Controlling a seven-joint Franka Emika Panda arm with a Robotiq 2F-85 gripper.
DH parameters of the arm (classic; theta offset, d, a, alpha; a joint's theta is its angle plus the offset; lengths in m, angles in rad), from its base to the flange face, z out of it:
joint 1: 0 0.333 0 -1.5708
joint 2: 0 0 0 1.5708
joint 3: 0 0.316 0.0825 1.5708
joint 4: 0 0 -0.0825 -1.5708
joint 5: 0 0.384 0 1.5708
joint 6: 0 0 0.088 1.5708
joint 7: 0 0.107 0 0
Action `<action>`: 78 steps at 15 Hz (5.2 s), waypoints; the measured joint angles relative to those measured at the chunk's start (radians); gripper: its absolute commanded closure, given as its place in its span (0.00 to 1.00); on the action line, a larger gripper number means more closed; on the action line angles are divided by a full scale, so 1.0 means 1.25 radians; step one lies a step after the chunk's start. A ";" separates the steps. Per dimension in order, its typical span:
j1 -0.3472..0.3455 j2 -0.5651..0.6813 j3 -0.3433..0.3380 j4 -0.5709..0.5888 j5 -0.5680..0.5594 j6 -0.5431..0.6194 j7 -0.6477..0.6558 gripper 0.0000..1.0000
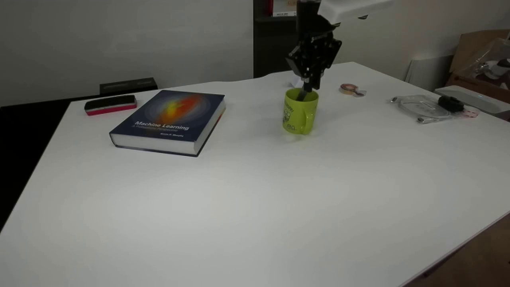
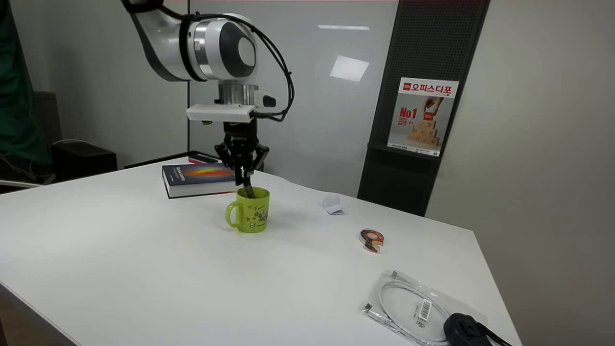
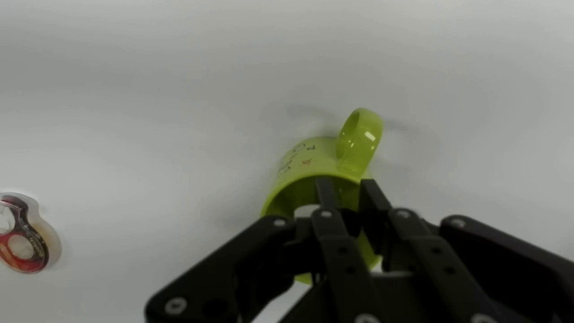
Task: Remove the black marker from the yellow mug
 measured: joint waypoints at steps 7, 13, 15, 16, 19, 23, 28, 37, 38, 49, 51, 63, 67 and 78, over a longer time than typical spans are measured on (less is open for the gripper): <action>0.001 -0.140 0.016 -0.027 -0.003 0.015 -0.037 0.95; -0.003 -0.255 0.029 -0.094 0.000 0.003 -0.059 0.28; -0.009 -0.254 0.030 -0.105 0.004 -0.006 -0.062 0.15; -0.012 -0.249 0.030 -0.107 0.005 -0.012 -0.062 0.08; -0.022 -0.209 0.030 -0.104 0.005 -0.019 -0.061 0.00; -0.031 -0.106 0.024 -0.069 0.004 -0.009 -0.061 0.00; -0.032 0.038 0.017 0.024 0.004 0.025 -0.060 0.00; -0.031 0.105 0.015 0.091 0.006 0.034 -0.062 0.00; -0.031 0.105 0.015 0.091 0.005 0.036 -0.062 0.00; -0.033 0.128 0.010 0.148 0.019 0.036 -0.061 0.00; -0.035 0.147 0.009 0.169 0.021 0.036 -0.061 0.26; -0.039 0.172 0.003 0.215 0.049 0.035 -0.059 0.96; -0.040 0.166 -0.001 0.215 0.050 0.034 -0.058 0.94; -0.028 0.054 0.000 0.225 0.045 -0.048 -0.058 0.94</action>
